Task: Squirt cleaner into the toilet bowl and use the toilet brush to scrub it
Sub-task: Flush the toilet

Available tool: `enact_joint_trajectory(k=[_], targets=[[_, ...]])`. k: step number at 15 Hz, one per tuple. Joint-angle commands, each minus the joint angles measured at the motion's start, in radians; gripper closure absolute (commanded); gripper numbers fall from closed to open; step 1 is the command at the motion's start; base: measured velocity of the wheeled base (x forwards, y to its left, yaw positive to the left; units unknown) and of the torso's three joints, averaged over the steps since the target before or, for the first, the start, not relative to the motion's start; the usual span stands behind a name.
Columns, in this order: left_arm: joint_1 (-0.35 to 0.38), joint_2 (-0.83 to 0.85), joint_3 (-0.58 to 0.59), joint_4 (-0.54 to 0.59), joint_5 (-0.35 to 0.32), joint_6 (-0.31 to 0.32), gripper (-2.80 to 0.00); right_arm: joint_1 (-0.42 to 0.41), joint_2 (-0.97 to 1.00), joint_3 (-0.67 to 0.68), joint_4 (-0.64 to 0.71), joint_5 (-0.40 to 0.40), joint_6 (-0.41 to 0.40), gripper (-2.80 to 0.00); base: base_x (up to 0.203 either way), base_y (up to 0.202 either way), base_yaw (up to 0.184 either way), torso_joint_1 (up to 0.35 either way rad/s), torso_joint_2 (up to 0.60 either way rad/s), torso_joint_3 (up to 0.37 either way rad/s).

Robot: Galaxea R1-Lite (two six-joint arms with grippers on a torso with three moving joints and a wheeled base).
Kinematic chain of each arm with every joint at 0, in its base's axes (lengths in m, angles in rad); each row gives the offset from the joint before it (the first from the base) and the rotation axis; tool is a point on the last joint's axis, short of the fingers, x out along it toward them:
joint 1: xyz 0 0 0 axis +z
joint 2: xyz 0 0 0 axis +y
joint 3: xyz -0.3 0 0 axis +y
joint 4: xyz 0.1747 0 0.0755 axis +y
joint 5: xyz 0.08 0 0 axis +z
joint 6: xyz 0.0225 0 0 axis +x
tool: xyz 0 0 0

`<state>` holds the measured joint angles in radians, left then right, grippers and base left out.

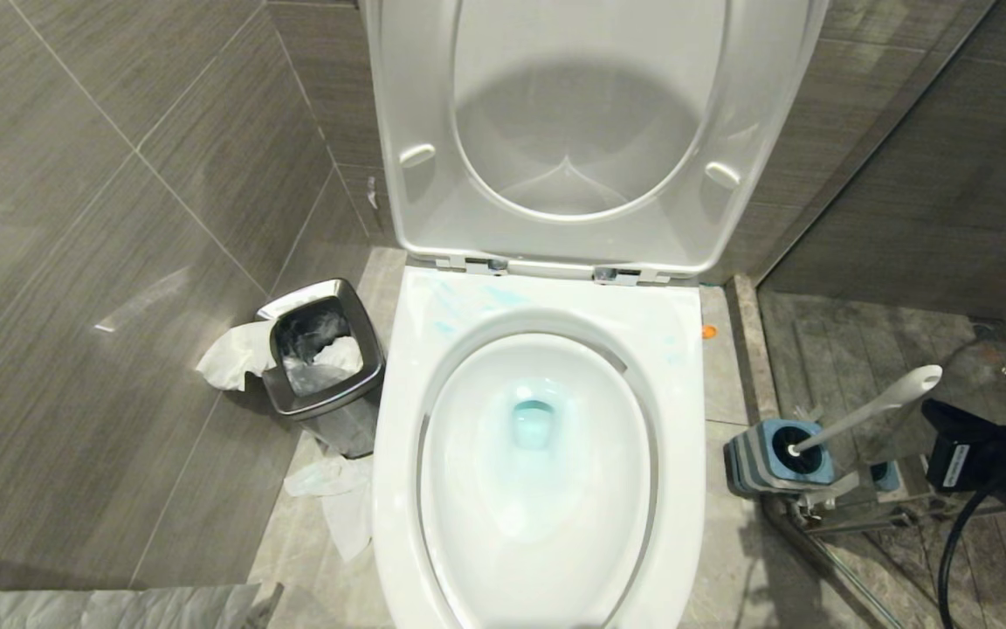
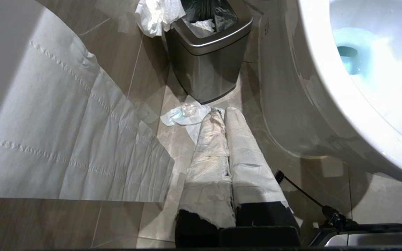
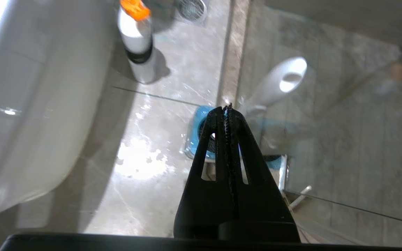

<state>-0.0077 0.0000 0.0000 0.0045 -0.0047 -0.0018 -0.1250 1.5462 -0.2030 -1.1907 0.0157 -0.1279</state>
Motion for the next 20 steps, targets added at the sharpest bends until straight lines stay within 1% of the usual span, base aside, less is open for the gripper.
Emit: enact_joint_trajectory(k=[1,4,6,9,12,14,15,17,18,19,20], targets=[[0.000,0.002,0.000,0.000,0.000,0.000,0.00,0.004,-0.109,0.002,0.033,0.044,0.002,0.00,0.000,0.000,0.000,0.000,0.00,0.000],[0.000,0.002,0.000,0.000,0.000,0.000,0.00,0.005,-0.253,0.031,0.148,0.095,0.016,0.00,0.000,0.000,0.000,0.000,0.00,0.000],[0.000,0.002,0.000,0.000,0.000,0.000,0.00,0.004,-0.349,0.077,0.209,0.141,0.020,0.00,0.000,0.000,0.000,0.000,0.00,0.000],[0.001,0.002,0.000,0.000,0.000,0.000,0.00,0.004,-0.488,0.137,0.291,0.159,0.023,0.00,0.000,0.000,0.000,0.000,0.00,0.000],[0.000,0.002,0.000,0.000,0.000,-0.001,0.00,0.004,-0.648,0.143,0.406,0.154,0.027,0.00,0.000,0.000,0.000,0.000,0.00,0.000],[0.000,0.002,0.000,0.000,0.000,-0.001,0.00,0.004,-0.795,0.136,0.527,0.152,0.028,0.00,0.000,0.000,0.000,0.000,0.00,0.000],[0.000,0.002,0.000,0.000,0.000,-0.001,0.00,0.004,-0.870,0.125,0.608,0.152,0.028,0.00,0.000,0.000,0.000,0.000,0.00,0.000],[0.000,0.002,0.000,0.000,0.000,-0.001,0.00,0.006,-1.022,0.081,0.841,0.147,0.033,0.00,0.000,0.000,0.000,0.000,0.00,0.000],[0.000,0.002,0.000,0.000,0.002,-0.001,0.00,0.024,-1.057,0.055,0.913,0.121,0.043,0.00,0.000,0.000,0.000,0.000,0.00,0.000],[0.000,0.002,0.000,0.000,0.001,-0.001,0.00,0.055,-1.071,0.046,0.914,0.085,0.052,0.00,0.000,0.000,0.000,0.000,0.00,0.000],[0.000,0.002,0.000,0.000,0.002,-0.001,0.00,0.072,-1.092,0.045,0.911,0.075,0.057,0.00,0.000,0.000,0.000,0.000,0.00,0.000]])
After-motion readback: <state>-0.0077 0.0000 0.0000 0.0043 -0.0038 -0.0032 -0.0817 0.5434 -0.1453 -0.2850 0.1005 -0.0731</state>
